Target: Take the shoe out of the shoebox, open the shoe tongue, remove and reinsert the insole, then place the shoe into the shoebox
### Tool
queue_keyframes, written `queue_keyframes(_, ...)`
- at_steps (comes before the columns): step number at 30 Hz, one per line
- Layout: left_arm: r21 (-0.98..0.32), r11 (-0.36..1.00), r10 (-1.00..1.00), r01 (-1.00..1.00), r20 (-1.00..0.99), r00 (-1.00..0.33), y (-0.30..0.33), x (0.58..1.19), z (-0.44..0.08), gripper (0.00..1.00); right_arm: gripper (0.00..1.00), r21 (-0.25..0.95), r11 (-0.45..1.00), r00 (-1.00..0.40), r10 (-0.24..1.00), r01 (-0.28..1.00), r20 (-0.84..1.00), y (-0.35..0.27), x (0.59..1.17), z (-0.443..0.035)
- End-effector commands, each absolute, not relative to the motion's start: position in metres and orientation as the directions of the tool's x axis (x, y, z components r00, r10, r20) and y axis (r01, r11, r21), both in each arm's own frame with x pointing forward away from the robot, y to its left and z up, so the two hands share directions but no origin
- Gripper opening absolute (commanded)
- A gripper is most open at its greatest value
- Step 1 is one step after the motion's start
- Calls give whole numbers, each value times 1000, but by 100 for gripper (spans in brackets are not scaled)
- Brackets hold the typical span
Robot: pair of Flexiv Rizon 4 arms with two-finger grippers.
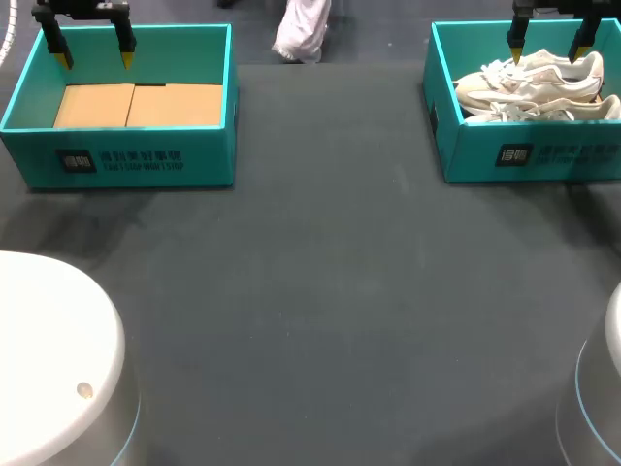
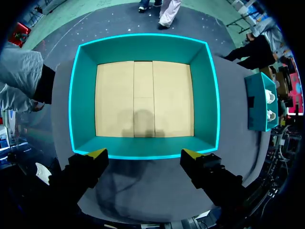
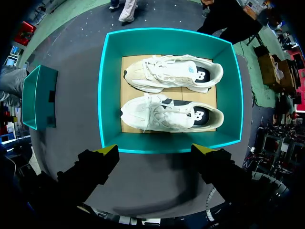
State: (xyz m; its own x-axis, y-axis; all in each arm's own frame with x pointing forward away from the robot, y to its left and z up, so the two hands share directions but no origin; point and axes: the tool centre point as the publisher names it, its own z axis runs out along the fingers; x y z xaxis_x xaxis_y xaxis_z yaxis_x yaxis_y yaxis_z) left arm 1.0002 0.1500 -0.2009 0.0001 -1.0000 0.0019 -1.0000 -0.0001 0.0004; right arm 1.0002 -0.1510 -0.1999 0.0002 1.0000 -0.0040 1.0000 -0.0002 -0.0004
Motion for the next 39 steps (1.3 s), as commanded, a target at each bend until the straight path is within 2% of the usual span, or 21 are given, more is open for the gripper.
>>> queue_keyframes(1,1,0,-1000,-1000,1,0,150,1000,-200,100,100,-1,-7,7,1000,1000,-21,-153,1000,-200)
queue_keyframes(20,1,0,-1000,-1000,1,0,150,1000,-200,100,100,-60,-17,12,998,998,-68,-230,1015,-212)
queue_keyframes(33,1,0,-1000,-1000,1,0,150,1000,-200,100,100,-93,54,-61,996,994,-71,-273,1026,-230)
queue_keyframes(34,1,0,-1000,-1000,1,0,150,1000,-200,100,99,-98,55,-63,995,994,-74,-276,1027,-232)
queue_keyframes(35,1,0,-1000,-1000,1,0,150,1000,-200,100,92,-99,58,-66,995,993,-76,-280,1028,-234)
queue_keyframes(39,1,0,-1000,-1000,1,0,150,1000,-200,100,98,-112,62,-72,994,992,-81,-290,1029,-243)
